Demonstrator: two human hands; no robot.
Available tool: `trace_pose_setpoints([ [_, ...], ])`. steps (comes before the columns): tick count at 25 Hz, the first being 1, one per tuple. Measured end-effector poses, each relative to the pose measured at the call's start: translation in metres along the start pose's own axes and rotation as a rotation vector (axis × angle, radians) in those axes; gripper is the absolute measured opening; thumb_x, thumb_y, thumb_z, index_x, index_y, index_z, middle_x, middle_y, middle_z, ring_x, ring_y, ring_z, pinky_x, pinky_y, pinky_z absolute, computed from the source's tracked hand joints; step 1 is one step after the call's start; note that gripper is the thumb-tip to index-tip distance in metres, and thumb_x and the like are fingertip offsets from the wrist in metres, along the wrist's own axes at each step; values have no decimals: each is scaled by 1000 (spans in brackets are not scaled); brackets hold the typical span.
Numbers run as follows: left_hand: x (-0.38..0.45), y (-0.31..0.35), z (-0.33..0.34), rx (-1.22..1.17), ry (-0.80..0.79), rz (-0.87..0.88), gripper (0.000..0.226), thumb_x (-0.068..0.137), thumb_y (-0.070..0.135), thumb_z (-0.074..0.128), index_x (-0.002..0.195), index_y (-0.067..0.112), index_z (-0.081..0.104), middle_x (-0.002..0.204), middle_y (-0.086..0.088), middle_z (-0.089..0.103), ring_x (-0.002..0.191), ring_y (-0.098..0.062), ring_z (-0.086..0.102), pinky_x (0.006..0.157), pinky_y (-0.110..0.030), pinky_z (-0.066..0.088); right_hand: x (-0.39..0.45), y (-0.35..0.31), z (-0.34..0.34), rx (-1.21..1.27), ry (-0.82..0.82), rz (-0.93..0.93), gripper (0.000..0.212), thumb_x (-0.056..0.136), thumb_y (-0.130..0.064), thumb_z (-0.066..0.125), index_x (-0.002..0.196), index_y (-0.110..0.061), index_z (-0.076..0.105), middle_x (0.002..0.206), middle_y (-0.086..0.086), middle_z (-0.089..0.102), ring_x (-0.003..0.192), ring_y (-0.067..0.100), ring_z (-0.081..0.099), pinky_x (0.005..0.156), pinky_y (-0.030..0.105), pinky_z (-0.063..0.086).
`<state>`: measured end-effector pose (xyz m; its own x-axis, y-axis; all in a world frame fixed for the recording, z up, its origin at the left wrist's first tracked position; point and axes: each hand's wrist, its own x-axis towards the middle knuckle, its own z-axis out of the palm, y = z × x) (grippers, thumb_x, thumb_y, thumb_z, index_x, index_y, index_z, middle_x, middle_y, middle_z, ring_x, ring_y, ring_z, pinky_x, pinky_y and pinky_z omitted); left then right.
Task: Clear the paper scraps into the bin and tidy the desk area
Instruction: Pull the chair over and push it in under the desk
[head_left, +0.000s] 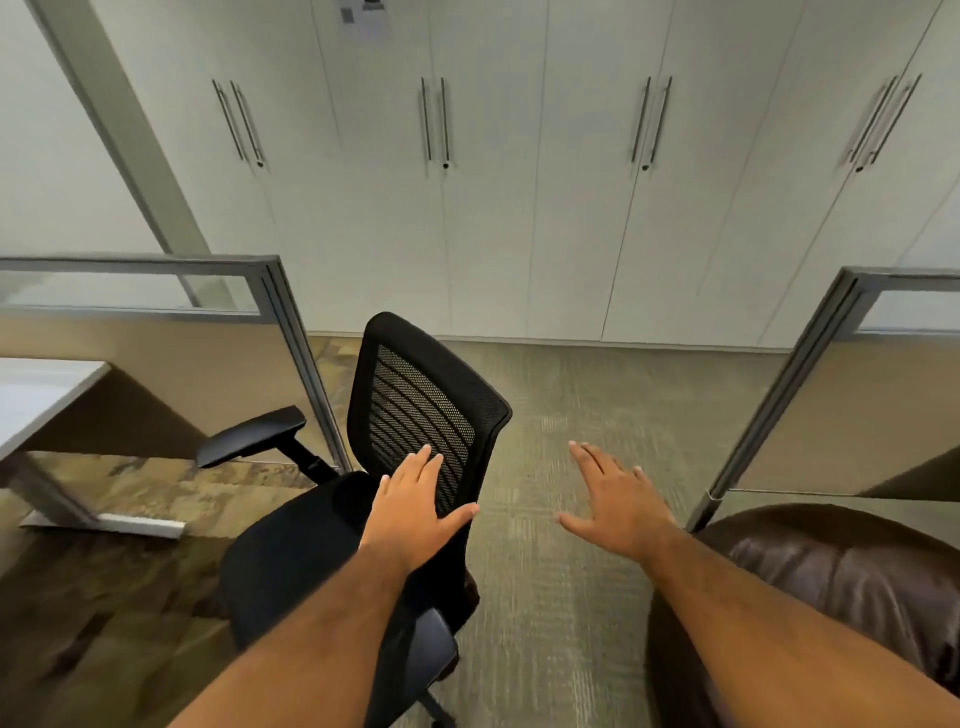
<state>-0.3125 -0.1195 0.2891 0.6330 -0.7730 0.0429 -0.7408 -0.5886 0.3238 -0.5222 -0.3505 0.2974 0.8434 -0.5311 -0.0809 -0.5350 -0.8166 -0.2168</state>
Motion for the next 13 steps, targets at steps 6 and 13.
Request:
trace_pose_setpoints([
  [6,53,21,-2,-162,86,-144,105,86,84,48,166,22,21,175,3,15,161,-16,12,129,-49,22,91,7,-34,-47,43,-174,106,85,-75,50,165,-30,-1,173,-2,17,155,24,29,125,58,25],
  [13,157,25,-18,-359,124,-349,107,84,87,46,167,26,14,176,4,7,162,-20,3,126,-64,12,175,3,-69,-73,102,-158,115,84,-39,75,165,-34,-7,173,-7,12,156,20,24,126,55,23],
])
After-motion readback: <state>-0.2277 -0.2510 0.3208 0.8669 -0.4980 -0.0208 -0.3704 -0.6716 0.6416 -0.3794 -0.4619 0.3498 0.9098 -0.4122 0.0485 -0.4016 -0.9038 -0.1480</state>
